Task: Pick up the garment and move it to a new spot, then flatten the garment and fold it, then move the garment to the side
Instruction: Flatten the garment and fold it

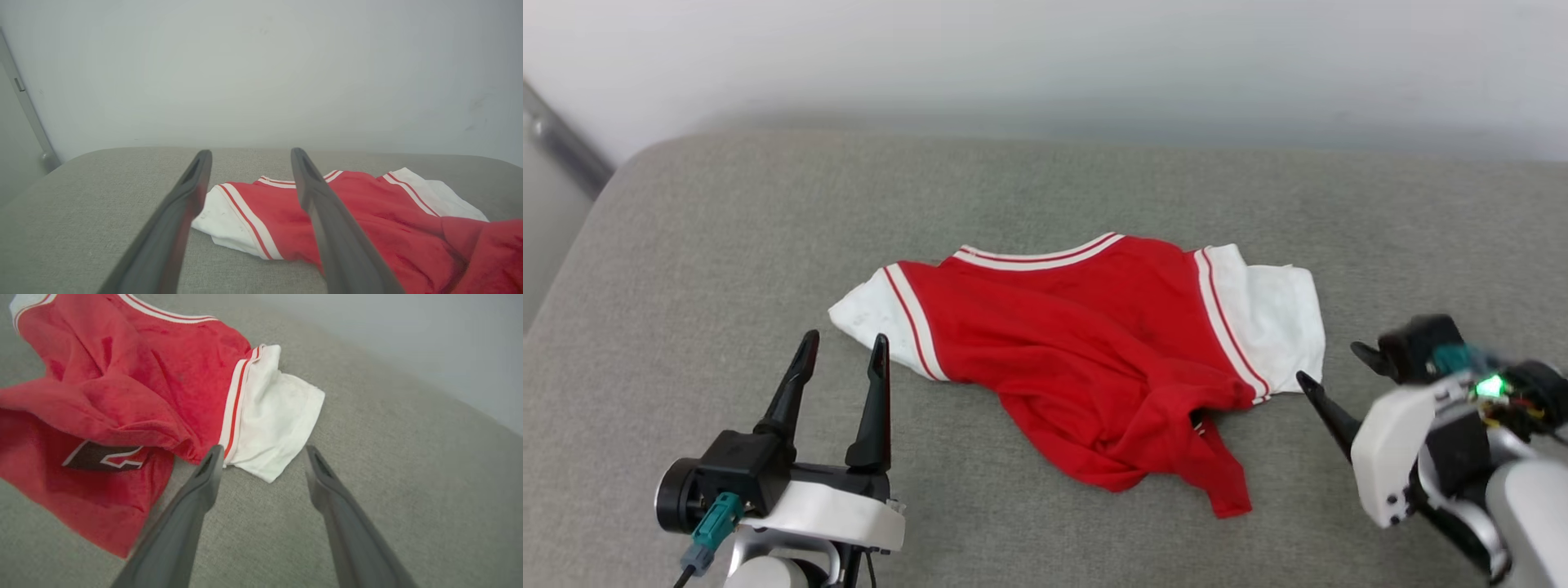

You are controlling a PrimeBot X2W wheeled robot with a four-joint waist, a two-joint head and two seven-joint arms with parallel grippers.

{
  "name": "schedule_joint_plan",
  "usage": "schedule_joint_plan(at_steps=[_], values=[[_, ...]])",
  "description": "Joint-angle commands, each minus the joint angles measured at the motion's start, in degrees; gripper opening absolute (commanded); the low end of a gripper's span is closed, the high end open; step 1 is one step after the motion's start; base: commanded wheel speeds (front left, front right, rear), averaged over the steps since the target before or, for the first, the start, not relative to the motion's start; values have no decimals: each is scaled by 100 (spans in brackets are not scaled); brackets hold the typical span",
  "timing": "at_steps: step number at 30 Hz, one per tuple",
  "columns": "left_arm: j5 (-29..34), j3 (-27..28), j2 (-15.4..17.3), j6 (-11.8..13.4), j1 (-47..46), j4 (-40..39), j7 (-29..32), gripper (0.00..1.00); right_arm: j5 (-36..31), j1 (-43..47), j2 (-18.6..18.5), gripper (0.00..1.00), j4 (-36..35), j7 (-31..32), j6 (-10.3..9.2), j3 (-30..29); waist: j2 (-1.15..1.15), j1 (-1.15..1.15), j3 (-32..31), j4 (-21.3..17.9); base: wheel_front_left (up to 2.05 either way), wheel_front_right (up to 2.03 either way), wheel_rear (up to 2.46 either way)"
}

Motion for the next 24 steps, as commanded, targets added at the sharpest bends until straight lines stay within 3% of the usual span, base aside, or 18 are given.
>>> schedule_joint_plan(at_steps=[1, 6, 10, 15, 20, 22, 24], values=[[58, 47, -32, -67, -15, -9, -13, 100, 306, -293, -145, 100, 99, 371, -4, 193, 0, 1, 198, 187, 0, 0, 0], [215, 176, -231, -252, -168, 24, -14, 100, 1342, -1305, -526, 100, 594, 1860, -4, 704, 0, 1, 513, 489, 0, 0, 0], [288, 237, -386, -416, -271, 86, -14, 100, 1649, -1918, -640, 100, 1085, 2603, -4, 931, 0, 1, 750, 739, 0, 0, 0], [402, 332, -578, -573, -374, 142, -14, 100, 1714, -2274, -767, 100, 1685, 2963, -4, 1242, 0, 1, 972, 1008, 0, 0, 0], [507, 470, -718, -699, -380, 203, -15, 100, 1744, -2191, -749, 100, 2203, 2927, -4, 1558, 0, 1, 1044, 1116, 0, 0, 0], [553, 536, -765, -739, -360, 230, -15, 100, 1765, -2145, -737, 0, 2345, 2880, -5, 1658, 0, 1, 1036, 1123, 0, 0, 0], [598, 594, -808, -779, -323, 275, -15, 100, 1813, -2106, -749, 0, 2431, 2796, -3, 1733, 0, 1, 986, 1099, 0, 0, 0]])
